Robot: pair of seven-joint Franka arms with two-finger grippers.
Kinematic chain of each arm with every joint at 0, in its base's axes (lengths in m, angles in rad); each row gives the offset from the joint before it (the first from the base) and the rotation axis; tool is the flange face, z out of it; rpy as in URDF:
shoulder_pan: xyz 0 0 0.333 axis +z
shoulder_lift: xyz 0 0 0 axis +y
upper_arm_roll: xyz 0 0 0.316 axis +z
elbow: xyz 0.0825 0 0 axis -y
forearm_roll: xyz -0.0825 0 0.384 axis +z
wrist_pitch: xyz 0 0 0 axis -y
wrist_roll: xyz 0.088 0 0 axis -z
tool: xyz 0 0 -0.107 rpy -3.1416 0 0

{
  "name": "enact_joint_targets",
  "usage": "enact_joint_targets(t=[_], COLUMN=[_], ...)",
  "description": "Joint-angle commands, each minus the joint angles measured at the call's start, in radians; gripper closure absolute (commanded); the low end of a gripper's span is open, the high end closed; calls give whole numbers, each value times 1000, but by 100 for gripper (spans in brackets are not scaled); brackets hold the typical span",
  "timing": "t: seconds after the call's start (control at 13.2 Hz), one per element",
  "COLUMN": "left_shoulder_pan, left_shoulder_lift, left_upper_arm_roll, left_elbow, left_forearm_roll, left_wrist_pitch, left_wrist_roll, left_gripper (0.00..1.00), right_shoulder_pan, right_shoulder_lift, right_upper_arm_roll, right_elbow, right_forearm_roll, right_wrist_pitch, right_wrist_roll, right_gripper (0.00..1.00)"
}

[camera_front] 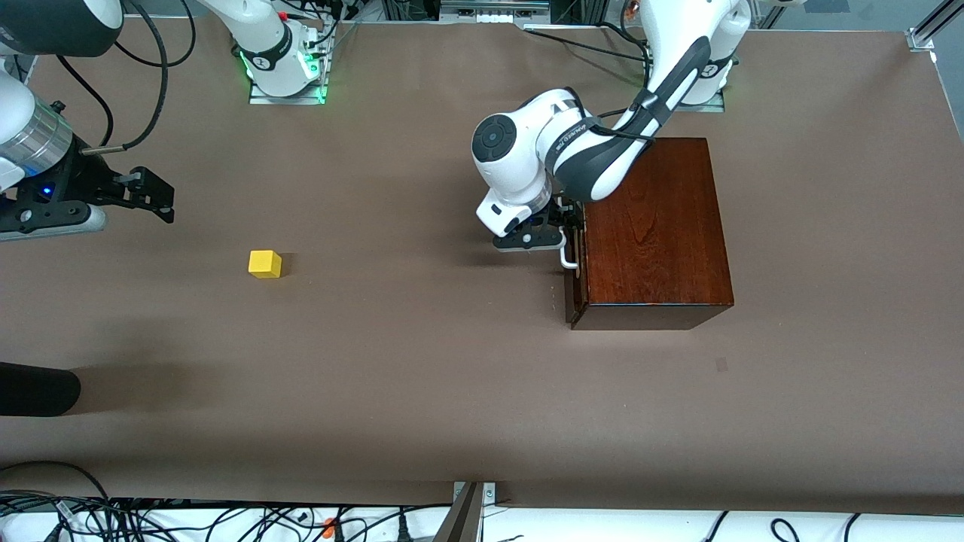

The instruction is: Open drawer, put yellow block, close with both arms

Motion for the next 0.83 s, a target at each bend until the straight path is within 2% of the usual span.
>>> enact_joint_targets(t=[0.0,0.23,0.76], left_shoulder_pan=[-6,-12,-66], left_shoulder_lift=[19,38,125], left_upper_arm_roll=[-3,-2,-2], left_elbow=[16,21,148], left_forearm_roll=[33,33,16], left_wrist_pitch=[4,50,50], left_wrist_roll=[-38,-72,-73], left_gripper=[0,0,0], right_shoulder_pan=[-6,-6,-6], right_shoulder_lift=[9,7,7], right_upper_arm_roll=[-1,-1,0], right_elbow=[20,20,19], right_forearm_roll=[1,1,1], right_wrist_pitch=[-6,-6,-22], right_wrist_roll=[-7,-7,-13], right_gripper=[0,0,0])
